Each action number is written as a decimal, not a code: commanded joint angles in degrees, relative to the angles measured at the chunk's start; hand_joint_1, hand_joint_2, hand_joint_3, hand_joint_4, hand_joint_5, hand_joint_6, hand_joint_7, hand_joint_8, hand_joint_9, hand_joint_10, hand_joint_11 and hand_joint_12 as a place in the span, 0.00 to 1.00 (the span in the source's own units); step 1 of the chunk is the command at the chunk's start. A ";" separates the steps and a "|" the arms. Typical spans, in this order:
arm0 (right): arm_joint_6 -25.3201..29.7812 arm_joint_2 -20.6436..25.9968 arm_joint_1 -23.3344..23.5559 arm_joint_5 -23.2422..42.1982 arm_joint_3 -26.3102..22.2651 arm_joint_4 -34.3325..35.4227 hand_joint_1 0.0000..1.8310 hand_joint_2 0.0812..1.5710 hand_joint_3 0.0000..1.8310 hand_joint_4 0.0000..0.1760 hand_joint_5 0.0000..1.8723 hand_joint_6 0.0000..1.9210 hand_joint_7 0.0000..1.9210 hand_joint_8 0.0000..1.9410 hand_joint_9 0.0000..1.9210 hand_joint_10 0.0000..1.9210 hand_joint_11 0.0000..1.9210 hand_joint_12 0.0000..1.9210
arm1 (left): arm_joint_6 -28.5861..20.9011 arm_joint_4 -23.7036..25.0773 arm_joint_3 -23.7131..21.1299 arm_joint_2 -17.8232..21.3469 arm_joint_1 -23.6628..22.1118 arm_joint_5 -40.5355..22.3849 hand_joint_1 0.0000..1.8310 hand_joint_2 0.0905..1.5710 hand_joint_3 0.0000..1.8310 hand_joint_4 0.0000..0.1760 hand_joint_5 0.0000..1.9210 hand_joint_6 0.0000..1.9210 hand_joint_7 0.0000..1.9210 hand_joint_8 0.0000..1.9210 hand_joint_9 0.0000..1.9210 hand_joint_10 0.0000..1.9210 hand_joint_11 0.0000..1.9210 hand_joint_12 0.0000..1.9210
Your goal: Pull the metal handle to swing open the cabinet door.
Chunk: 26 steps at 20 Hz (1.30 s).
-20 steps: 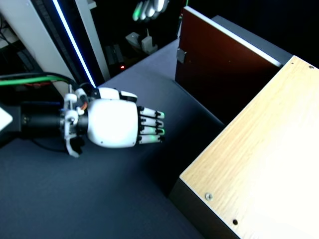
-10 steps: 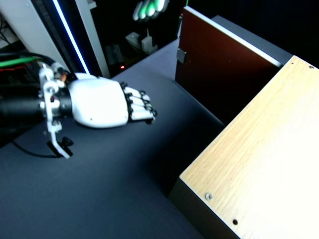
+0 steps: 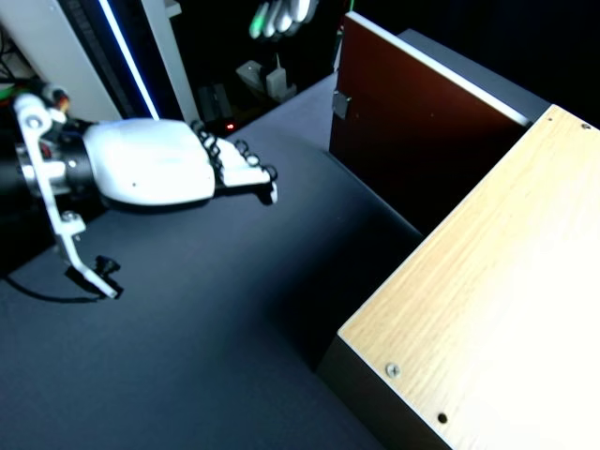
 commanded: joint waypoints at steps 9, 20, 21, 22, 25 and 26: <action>-11.79 4.86 4.44 3.01 -6.34 4.66 0.00 1.00 0.00 0.00 0.20 0.00 0.20 0.00 0.19 0.00 0.00 0.50 | 0.47 -5.65 -0.03 0.37 -0.46 -1.41 0.00 1.00 0.04 0.00 0.17 0.00 0.17 0.00 0.16 0.00 0.00 0.37; -14.41 6.69 7.85 7.84 -8.82 3.37 0.00 1.00 0.00 0.00 0.20 0.00 0.20 0.00 0.18 0.00 0.00 0.50 | 0.47 -5.62 -0.03 0.37 -0.46 -1.41 0.00 1.00 0.05 0.00 0.16 0.00 0.17 0.00 0.16 0.00 0.00 0.37; -11.27 6.78 10.08 7.90 -8.88 0.59 0.00 1.00 0.00 0.00 0.20 0.00 0.20 0.00 0.18 0.00 0.00 0.50 | 0.50 -5.70 -0.03 0.34 -0.49 -1.39 0.00 1.00 0.04 0.00 0.16 0.00 0.17 0.00 0.16 0.00 0.00 0.37; -6.53 6.86 12.25 8.43 -9.12 -3.48 0.00 1.00 0.00 0.00 0.20 0.00 0.20 0.00 0.19 0.00 0.00 0.50 | 0.48 -5.62 -0.02 0.38 -0.44 -1.43 0.00 1.00 0.04 0.00 0.16 0.00 0.17 0.00 0.16 0.00 0.00 0.37; -4.59 6.99 17.42 13.37 -7.00 -7.01 0.00 1.00 0.00 0.00 0.20 0.00 0.20 0.00 0.19 0.00 0.00 0.50 | 0.51 -5.74 -0.02 0.27 -0.46 -1.41 0.00 1.00 0.04 0.00 0.16 0.00 0.17 0.00 0.16 0.00 0.00 0.37; -3.44 7.10 19.01 13.42 -7.02 -8.84 0.00 1.00 0.00 0.00 0.20 0.00 0.20 0.00 0.19 0.00 0.00 0.50 | 0.52 -5.72 -0.02 0.28 -0.47 -1.41 0.00 1.00 0.04 0.00 0.16 0.00 0.17 0.00 0.16 0.00 0.00 0.37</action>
